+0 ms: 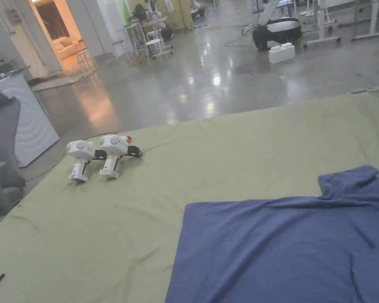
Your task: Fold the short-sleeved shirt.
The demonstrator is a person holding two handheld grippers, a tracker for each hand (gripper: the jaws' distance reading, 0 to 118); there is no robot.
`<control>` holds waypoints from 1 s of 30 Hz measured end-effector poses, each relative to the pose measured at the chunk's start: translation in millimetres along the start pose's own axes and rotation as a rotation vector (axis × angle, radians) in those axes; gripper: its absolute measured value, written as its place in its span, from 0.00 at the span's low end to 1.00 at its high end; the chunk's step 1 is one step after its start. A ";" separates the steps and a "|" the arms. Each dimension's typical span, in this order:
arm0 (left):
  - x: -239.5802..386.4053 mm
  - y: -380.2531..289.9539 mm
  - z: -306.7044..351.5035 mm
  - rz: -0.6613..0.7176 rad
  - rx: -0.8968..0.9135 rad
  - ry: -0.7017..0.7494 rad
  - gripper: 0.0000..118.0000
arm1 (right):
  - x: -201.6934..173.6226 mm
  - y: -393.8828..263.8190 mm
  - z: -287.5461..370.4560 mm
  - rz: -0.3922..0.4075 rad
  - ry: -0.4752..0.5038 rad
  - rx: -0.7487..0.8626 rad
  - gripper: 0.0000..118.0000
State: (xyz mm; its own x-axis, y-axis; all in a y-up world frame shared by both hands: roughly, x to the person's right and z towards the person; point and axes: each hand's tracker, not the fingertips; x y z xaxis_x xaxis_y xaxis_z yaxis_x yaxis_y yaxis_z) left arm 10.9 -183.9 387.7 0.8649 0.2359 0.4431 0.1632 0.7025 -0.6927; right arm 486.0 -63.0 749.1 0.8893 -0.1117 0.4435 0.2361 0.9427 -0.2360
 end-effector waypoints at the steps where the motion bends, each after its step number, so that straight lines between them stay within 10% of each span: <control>1: 0.9 -0.6 -4.9 -0.010 -0.001 -0.002 0.62 | 2.8 -1.8 -0.5 -0.027 -0.001 -0.020 0.00; 5: 2.0 -0.4 -22.7 -0.017 -0.051 0.000 0.55 | -3.7 1.1 4.0 -0.055 -0.021 -0.033 0.00; 11: 9.8 -6.6 -33.4 -0.046 -0.096 0.007 0.08 | -3.7 3.4 10.6 -0.050 -0.058 -0.050 0.00; 16: 20.1 -7.2 -43.6 -0.115 -0.153 0.041 0.07 | 8.5 -3.6 -5.3 -0.032 -0.079 -0.135 0.04; 19: 23.7 -5.4 -46.2 -0.135 -0.173 0.050 0.07 | 34.8 -25.2 -42.5 -0.037 -0.077 -0.236 0.52; 23: 27.9 -4.8 -42.3 -0.122 -0.180 0.052 0.07 | 66.1 -53.6 -94.2 -0.100 -0.052 -0.398 0.55; 30: 41.3 -2.2 -34.9 -0.125 -0.189 0.054 0.07 | 75.8 -85.2 -130.6 0.035 -0.037 -0.478 0.54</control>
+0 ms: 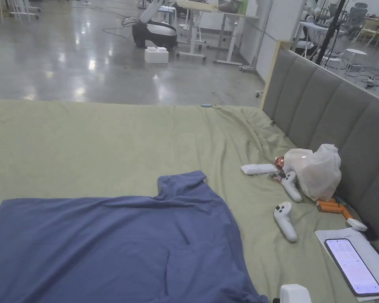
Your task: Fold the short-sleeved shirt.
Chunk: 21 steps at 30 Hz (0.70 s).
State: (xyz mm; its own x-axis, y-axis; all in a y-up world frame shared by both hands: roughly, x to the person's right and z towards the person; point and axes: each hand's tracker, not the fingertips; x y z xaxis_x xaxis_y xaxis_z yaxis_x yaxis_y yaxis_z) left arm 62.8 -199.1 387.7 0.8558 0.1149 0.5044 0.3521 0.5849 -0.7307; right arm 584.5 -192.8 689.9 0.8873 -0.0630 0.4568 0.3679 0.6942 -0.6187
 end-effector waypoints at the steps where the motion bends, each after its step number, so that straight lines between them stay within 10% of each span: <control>1: 1.5 0.1 0.7 -0.002 -0.001 0.002 0.07 | -2.3 -1.4 -1.0 0.028 0.003 0.006 0.54; 21: 5.7 4.9 1.9 -0.026 -0.014 0.034 0.07 | 0.2 15.9 -27.9 0.158 0.070 -0.038 0.43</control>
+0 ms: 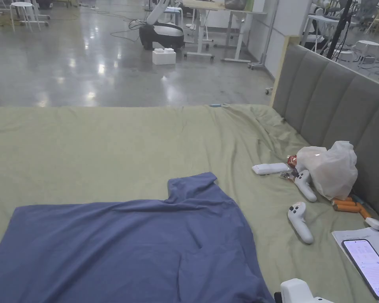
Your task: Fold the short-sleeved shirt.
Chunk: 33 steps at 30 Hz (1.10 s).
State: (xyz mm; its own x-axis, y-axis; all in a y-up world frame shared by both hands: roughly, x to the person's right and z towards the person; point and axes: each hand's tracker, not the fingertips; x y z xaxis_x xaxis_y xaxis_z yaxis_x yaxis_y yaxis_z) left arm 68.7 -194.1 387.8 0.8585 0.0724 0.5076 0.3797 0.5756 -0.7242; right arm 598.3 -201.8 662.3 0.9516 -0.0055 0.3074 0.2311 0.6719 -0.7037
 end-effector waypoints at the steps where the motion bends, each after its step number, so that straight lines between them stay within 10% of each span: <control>1: 0.6 0.1 0.3 0.000 0.000 0.001 0.07 | -0.2 -0.5 -2.8 0.000 0.001 -0.006 0.37; 3: -0.8 0.0 -1.7 -0.002 0.000 0.003 0.07 | -0.4 -1.2 -7.4 0.000 0.010 -0.029 0.13; 8: -2.8 0.0 -2.4 0.002 0.002 0.000 0.07 | -3.3 -0.3 -9.1 -0.006 0.028 -0.029 0.06; 21: -3.1 10.9 70.9 0.032 0.351 -0.047 0.04 | -8.4 6.7 62.6 -0.251 0.091 0.287 0.04; 33: -22.0 107.6 5.5 0.103 0.325 -0.077 0.04 | 11.0 84.8 -5.1 -0.329 0.008 0.216 0.04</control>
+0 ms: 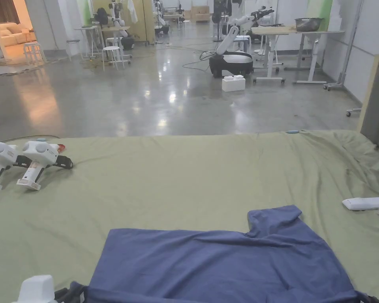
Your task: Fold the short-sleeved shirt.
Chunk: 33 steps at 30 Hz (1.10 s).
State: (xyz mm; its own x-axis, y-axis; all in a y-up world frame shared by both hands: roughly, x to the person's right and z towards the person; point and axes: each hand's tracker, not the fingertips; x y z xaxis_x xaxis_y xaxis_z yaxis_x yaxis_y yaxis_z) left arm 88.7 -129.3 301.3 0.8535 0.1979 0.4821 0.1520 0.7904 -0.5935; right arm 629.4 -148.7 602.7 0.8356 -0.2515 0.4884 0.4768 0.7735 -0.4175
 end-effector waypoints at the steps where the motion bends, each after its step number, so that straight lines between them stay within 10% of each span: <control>1: 1.0 6.0 -9.9 -0.003 -0.005 0.004 0.04 | -0.2 5.5 -10.8 -0.012 -0.002 -0.007 0.04; 14: -7.4 41.7 -148.6 0.003 -0.158 0.090 0.05 | -7.1 45.8 -154.3 0.014 -0.108 -0.214 0.07; 16: -7.9 39.5 -153.5 0.010 -0.163 0.097 0.20 | -5.3 41.9 -151.7 0.008 -0.101 -0.220 0.27; 18: -5.8 35.2 -146.9 0.008 -0.163 0.118 0.64 | -1.0 41.7 -140.5 -0.003 -0.073 -0.196 0.57; 33: 97.7 28.7 160.0 -0.235 0.468 0.092 0.70 | -64.9 27.1 128.9 0.153 0.019 0.315 0.59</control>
State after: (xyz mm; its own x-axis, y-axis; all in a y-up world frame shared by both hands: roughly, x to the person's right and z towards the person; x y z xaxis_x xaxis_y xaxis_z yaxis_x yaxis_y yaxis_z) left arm 96.7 5.5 434.4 0.8667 -0.0512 0.4962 0.1238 0.9857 -0.1147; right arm 553.0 -36.4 658.5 0.8972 -0.1269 0.4229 0.2402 0.9440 -0.2263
